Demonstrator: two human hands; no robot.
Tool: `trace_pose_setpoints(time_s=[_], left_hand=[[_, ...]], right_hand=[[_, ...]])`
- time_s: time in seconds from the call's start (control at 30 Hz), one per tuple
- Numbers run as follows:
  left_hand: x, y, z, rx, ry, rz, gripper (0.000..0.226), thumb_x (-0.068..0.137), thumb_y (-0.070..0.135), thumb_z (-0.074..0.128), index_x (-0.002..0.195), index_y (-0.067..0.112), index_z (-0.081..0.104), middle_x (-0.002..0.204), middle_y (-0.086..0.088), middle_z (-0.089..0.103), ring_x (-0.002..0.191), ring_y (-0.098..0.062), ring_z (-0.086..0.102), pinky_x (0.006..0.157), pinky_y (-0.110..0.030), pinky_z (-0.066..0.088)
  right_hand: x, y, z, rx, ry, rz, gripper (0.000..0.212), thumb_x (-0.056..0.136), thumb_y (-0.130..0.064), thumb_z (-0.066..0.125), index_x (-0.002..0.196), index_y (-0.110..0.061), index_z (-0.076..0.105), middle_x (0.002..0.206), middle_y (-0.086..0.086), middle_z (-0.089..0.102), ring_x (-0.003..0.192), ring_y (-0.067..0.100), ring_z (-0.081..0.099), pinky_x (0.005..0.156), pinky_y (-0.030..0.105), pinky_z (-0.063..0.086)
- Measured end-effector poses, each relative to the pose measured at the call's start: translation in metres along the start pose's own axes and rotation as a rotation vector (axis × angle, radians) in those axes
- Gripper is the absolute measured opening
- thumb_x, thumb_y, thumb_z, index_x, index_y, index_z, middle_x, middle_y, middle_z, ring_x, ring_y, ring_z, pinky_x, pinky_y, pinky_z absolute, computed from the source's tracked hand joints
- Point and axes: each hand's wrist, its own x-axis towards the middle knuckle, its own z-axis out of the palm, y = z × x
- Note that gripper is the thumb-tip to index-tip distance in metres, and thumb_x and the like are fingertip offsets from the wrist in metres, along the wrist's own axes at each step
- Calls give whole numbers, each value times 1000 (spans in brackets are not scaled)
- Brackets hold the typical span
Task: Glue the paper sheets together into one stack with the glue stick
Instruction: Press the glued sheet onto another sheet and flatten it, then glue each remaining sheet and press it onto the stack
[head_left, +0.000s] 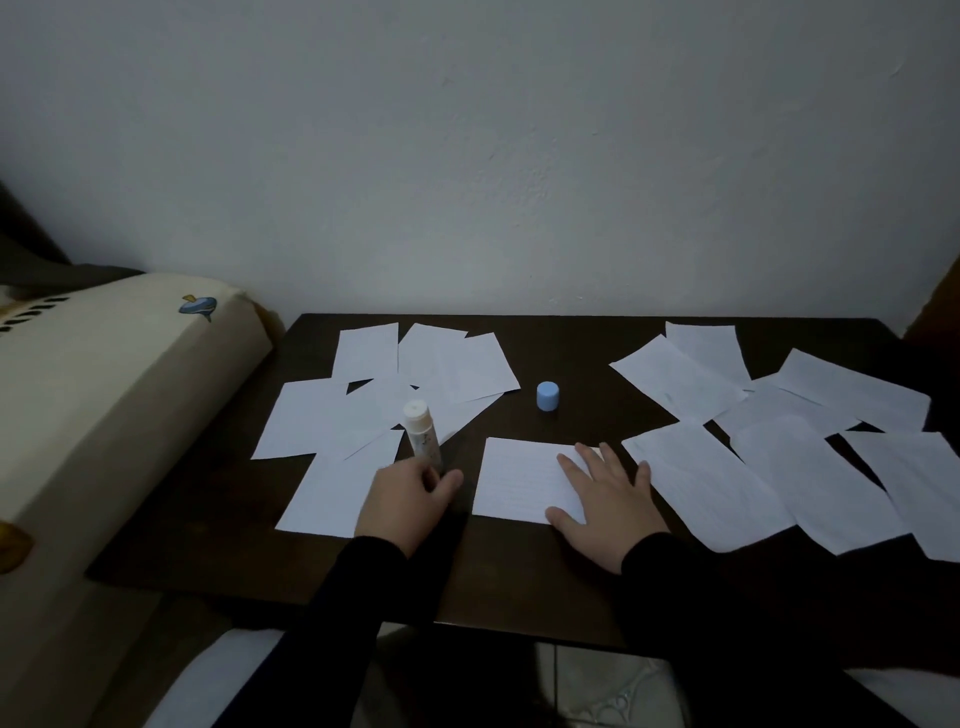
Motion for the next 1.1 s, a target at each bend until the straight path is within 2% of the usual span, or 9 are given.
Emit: trace_pose_setpoints(time_s=[0.07,0.13,0.2,0.27,0.4,0.73,0.93,1.03,1.1], left_hand=[[3,-7,-3,-72,72,-114,29,86,43,66,86,16,56,89,1,63,80,-12,57,73,-27,47],[7,-7,-3,-217,119,-172,39,83,38,71,107,15,51,108,-2,59,94,-17,55,79,-28,46],[9,-6,-4,-370,120,-176,62,81,36,74,132,18,41,128,-5,54,112,-22,55,91,-33,46],[8,-1,-2,-437,104,-142,67,84,32,72,140,19,37,139,-4,50,122,-25,52,99,-37,44],[8,5,0,-427,102,-110,49,92,28,62,136,16,45,136,-5,54,122,-24,52,99,-34,42],[7,13,-2,-455,91,-69,45,93,31,61,132,14,49,131,-5,58,118,-22,54,93,-29,41],[9,10,-11,-467,86,-112,50,93,35,58,138,17,43,139,-6,52,124,-25,51,102,-38,42],[13,7,-16,-516,90,-150,51,94,36,57,139,19,41,141,-5,50,125,-26,50,102,-40,42],[15,4,-21,-550,102,-169,52,94,37,56,140,21,39,142,-5,48,126,-27,50,102,-42,44]], right_hand=[[0,-5,0,1,48,-39,66,97,-57,32,154,-30,10,162,-2,-2,148,24,-9,115,58,-5],[1,-6,1,17,66,-57,65,98,-56,30,154,-30,10,162,-3,0,149,24,-7,116,56,-4],[3,-8,1,32,53,-43,66,98,-57,28,154,-30,7,163,-2,-1,149,24,-7,117,55,-3],[3,-8,2,37,13,-23,68,98,-58,27,155,-29,5,163,-1,-3,149,24,-8,117,55,-3],[1,-7,2,3,-44,-15,71,97,-61,28,154,-29,3,162,-1,-7,149,24,-8,116,56,-2],[-22,-11,-14,-61,-146,-46,74,89,-63,46,151,-33,19,160,0,12,146,23,12,116,59,0],[-4,-23,-35,13,-53,-1,60,87,-60,52,138,-30,43,142,1,40,131,21,38,113,50,24],[16,-37,-41,214,50,15,50,92,-47,54,136,-26,47,137,1,45,124,18,47,105,39,41],[32,-46,-43,332,87,20,44,93,-37,57,134,-24,50,134,1,50,120,16,51,101,34,46]])
